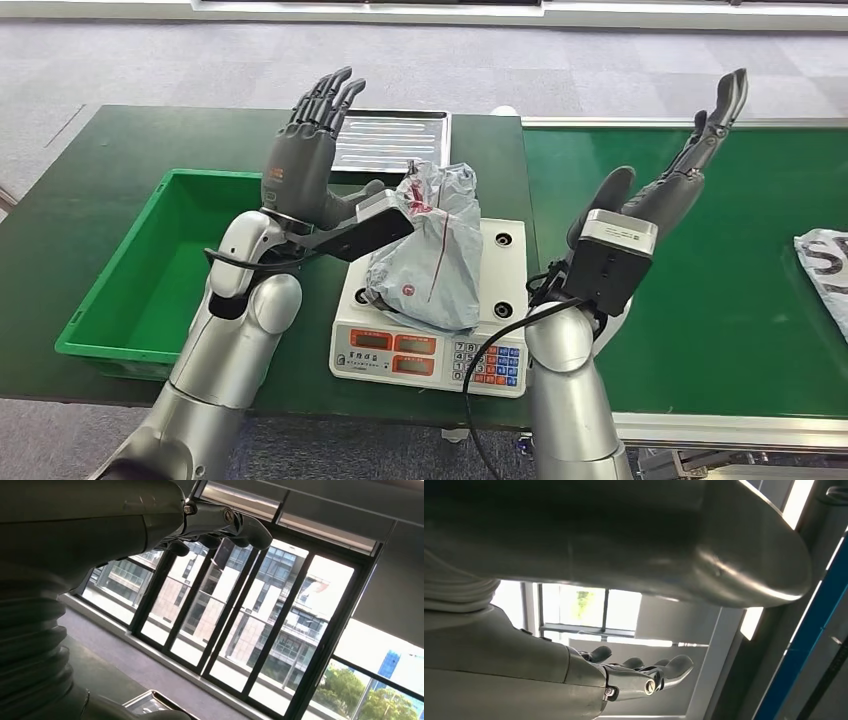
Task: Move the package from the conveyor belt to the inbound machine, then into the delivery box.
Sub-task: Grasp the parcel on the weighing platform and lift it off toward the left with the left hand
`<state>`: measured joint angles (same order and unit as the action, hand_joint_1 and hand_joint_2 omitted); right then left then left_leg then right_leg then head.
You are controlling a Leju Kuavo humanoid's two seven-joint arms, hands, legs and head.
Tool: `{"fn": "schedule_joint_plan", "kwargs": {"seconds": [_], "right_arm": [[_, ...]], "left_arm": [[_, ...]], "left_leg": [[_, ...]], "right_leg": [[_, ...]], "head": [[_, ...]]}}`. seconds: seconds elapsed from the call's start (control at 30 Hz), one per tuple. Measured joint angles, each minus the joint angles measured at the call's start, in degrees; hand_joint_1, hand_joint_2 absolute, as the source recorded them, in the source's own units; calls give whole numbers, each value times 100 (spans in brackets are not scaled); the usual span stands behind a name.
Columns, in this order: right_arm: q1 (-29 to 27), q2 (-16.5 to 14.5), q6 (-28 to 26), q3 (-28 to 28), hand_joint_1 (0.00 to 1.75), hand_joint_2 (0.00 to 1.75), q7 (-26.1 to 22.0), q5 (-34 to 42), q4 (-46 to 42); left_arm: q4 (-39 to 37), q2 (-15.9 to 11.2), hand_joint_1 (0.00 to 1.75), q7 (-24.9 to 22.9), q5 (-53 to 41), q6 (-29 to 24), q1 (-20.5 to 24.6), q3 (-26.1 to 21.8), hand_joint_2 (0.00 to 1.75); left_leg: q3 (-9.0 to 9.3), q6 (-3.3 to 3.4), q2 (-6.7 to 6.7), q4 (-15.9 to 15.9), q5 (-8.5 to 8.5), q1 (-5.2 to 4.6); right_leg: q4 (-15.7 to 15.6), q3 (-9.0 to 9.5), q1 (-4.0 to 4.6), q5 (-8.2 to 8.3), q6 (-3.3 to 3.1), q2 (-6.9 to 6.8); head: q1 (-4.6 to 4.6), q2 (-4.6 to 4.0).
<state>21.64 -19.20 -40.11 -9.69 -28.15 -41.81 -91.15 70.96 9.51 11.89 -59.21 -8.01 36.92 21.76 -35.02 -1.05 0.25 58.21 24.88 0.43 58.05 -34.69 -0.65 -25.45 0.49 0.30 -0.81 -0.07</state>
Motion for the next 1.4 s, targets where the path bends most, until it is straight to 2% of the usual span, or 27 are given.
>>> {"fn": "schedule_joint_plan", "kwargs": {"seconds": [0.23,0.33,0.47,0.63,0.87,1.2,1.33,1.4], "right_arm": [[-10,4,0,31,0,0,18,-20,-34],[-13,5,0,34,0,0,52,-52,-48],[-13,5,2,35,0,0,79,-112,-46],[-15,5,2,36,0,0,26,-120,-43],[-24,8,2,44,0,0,-78,-59,-41],[-54,19,2,137,0,0,-182,-49,-41],[-64,22,2,168,0,0,-237,-19,-41],[-69,24,2,194,0,0,-278,3,-41]], "left_arm": [[-514,-9,0,-16,-44,13,312,142,175],[-835,7,0,-52,-344,57,507,252,175],[-1722,121,0,-47,-1016,202,906,648,175],[-2943,309,0,91,-1497,360,1189,1177,175],[-4210,444,0,180,-1826,577,1240,1768,175],[-4902,589,0,267,-1971,855,1348,2254,175],[-5016,622,175,352,-2012,961,1373,2370,175],[-5063,627,175,434,-2014,1013,1376,2414,175]], "left_leg": [[-2,-1,2,-4,1,0],[-3,-1,1,-3,1,0],[-5,0,-4,-3,0,0],[-4,0,-1,-3,0,-1],[-5,-1,-1,-4,1,-2],[6,0,-2,-8,3,-2],[20,0,-4,-9,3,-2],[28,1,-6,-10,4,-2]], "right_leg": [[0,-6,1,-4,-2,2],[0,-7,1,-4,-2,-1],[0,-4,-3,-3,-1,-5],[0,-5,-10,-2,1,-3],[0,-7,-2,-3,-1,-2],[0,6,-1,-5,-1,-3],[0,21,-1,-6,-2,-4],[0,32,-1,-10,-4,-7]], "head": [[0,0],[0,0],[0,0],[0,0],[0,0],[0,0],[-1,0],[-1,0]]}}
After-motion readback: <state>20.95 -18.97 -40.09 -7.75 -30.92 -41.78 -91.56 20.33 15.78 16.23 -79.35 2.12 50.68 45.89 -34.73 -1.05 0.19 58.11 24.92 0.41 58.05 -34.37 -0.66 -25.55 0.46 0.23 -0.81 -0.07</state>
